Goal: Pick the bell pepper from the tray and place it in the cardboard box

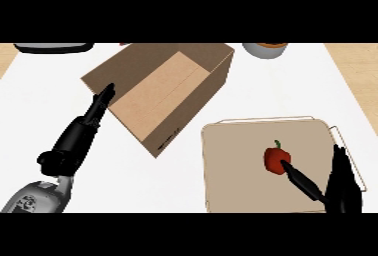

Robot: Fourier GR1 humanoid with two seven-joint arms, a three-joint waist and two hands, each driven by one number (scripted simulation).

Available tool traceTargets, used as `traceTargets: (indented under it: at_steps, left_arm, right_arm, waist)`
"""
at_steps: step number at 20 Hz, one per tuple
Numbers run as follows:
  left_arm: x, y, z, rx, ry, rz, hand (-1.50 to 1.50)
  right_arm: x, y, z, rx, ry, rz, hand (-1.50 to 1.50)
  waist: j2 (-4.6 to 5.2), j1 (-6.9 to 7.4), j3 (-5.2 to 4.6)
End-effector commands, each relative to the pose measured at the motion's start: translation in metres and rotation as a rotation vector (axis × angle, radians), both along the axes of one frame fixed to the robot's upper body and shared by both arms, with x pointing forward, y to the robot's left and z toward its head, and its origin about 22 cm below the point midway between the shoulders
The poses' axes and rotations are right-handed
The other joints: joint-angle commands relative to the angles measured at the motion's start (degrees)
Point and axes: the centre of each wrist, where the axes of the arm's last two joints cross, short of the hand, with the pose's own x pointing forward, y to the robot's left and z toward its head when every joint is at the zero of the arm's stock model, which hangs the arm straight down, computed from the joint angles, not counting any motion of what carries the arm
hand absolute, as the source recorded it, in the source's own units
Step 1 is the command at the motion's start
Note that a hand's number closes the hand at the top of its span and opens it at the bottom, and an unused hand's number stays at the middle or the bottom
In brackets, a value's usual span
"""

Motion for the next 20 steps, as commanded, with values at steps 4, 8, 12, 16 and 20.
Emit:
traceTargets:
  at_steps: [4,8,12,16,20]
  left_arm:
    - [-0.006,-0.015,-0.015,-0.005,0.102,-0.050,0.00]
    - [0.001,-0.021,-0.019,-0.011,0.111,-0.060,0.00]
    - [0.011,-0.029,-0.004,-0.013,0.100,-0.052,0.00]
    - [0.013,-0.013,-0.016,-0.025,0.103,-0.063,0.00]
    - [0.004,-0.031,-0.021,-0.025,0.108,-0.079,0.00]
  right_arm:
    - [0.019,0.054,0.035,0.078,0.193,-0.041,-1.50]
    - [0.038,0.087,0.078,0.070,0.248,-0.077,-1.50]
    - [0.040,0.126,0.115,0.080,0.252,-0.130,-1.50]
    - [0.051,0.148,0.133,0.060,0.278,-0.150,-1.50]
    - [0.060,0.141,0.131,0.048,0.357,-0.187,-1.50]
  waist:
    - [0.13,1.50,0.41]
    - [0.23,0.99,0.70]
    - [0.01,0.93,0.98]
    - [0.48,1.82,1.13]
    - [0.45,2.11,1.20]
